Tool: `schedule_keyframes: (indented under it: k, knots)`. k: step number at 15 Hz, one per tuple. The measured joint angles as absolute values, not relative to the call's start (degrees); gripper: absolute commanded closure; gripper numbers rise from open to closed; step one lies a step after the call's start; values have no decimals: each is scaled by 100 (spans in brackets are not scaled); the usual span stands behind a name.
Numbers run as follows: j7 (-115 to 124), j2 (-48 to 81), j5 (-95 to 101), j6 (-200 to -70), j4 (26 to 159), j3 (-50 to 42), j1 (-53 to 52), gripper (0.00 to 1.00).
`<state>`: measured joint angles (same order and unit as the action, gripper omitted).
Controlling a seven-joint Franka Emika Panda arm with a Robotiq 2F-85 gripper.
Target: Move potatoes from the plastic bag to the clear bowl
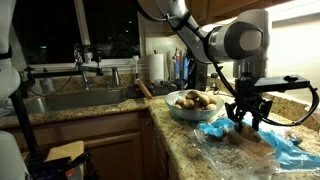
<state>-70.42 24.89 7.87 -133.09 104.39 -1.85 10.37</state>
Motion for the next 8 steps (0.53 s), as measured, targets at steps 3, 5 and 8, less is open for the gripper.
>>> schedule_keyframes:
  k: [3, 5, 8]
  knots:
    - [-6908, 2190, 824, -13465, 10739, -185, 1029, 70]
    - [-6840, 1977, 843, -13567, 10935, -186, 1010, 70]
    - [-6775, 1693, 852, -13734, 11182, -186, 955, 70]
